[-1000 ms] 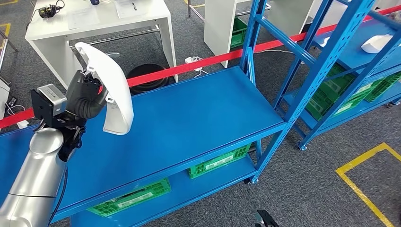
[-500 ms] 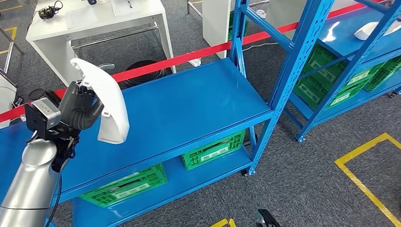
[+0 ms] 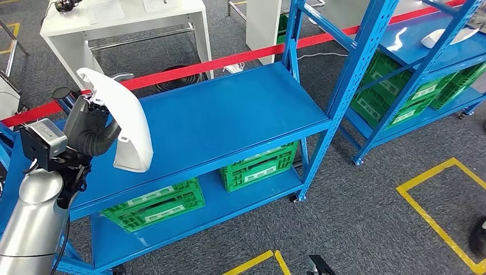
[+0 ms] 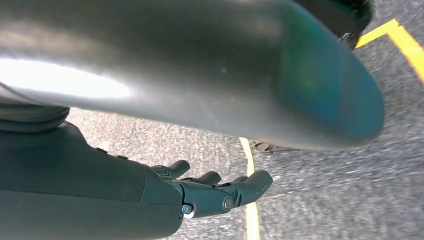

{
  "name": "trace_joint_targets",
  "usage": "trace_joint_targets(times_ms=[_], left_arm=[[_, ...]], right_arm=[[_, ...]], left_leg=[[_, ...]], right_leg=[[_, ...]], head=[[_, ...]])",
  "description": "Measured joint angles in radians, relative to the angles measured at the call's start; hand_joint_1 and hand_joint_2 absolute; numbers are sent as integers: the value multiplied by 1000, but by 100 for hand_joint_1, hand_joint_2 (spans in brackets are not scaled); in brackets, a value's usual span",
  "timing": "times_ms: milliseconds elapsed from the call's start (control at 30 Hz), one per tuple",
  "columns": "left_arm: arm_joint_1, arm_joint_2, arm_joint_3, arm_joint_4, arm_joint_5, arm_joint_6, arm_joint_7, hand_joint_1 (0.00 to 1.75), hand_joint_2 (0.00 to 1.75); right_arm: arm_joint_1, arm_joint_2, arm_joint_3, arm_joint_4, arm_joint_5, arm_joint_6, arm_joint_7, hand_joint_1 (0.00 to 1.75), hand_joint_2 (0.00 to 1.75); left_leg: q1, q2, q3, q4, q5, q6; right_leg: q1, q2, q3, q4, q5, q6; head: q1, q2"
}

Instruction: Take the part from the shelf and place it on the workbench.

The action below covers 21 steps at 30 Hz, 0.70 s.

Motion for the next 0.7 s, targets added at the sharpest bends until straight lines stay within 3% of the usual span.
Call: trace_joint_targets(times_ms=[67, 133, 267, 467, 533, 567, 600, 667, 700], left_arm=[[4, 3, 7, -11, 0, 1, 0, 175, 175], [8, 9, 16, -26, 0, 1, 1, 175, 175], [16, 15, 29, -45, 0, 1, 6, 175, 175], [18, 17, 31, -47, 0, 1, 7, 175, 175], [20, 23, 34, -49, 0, 1, 9, 175, 175], [22, 27, 37, -50, 0, 1, 10, 175, 175], [29, 33, 42, -53, 0, 1, 11, 175, 175], [40, 39, 48, -68, -5, 1, 13, 175, 175], [45, 40, 50, -76, -8, 1, 15, 175, 175]], right_arm=[[-3, 0, 0, 0, 0, 0, 0, 0, 0], [-5, 0, 0, 0, -1, 0, 1, 0, 0], [-4, 0, 0, 0, 0, 1, 1, 0, 0], [-4, 0, 0, 0, 1, 1, 1, 0, 0], [-5, 1, -1, 0, 2, 1, 0, 0, 0], [-6, 1, -1, 0, 4, 1, -1, 0, 0], [-6, 1, -1, 0, 6, 1, -1, 0, 0], [-6, 1, -1, 0, 6, 1, 0, 0, 0], [-7, 1, -1, 0, 5, 0, 1, 0, 0]], left_leg=[[1, 0, -28, 16, 12, -8], [0, 1, -46, 28, 24, -19], [1, 0, -50, 19, 50, -40], [1, -1, -51, 17, 54, -42], [3, -1, -61, 34, 22, -48], [6, -1, -72, 71, -25, -53], [9, -1, -81, 143, -77, -60], [11, -2, 33, 127, -142, -61], [8, -3, 99, 83, -144, -55]], right_leg=[[1, 0, 83, -111, 8, -3], [6, 2, 137, -192, -2, -13], [10, 3, 130, -205, 11, -37], [9, 2, 126, -208, 17, -40], [6, -2, 114, -214, 32, -48], [5, -4, 102, -217, 46, -52], [4, -6, 78, -218, 69, -55], [5, -8, 13, -218, 130, -47], [5, -9, -12, -220, 159, -40]], head=[[1, 0], [1, 0], [1, 0], [1, 0], [0, 0], [-1, 0], [-2, 0], [-2, 0], [-1, 0]])
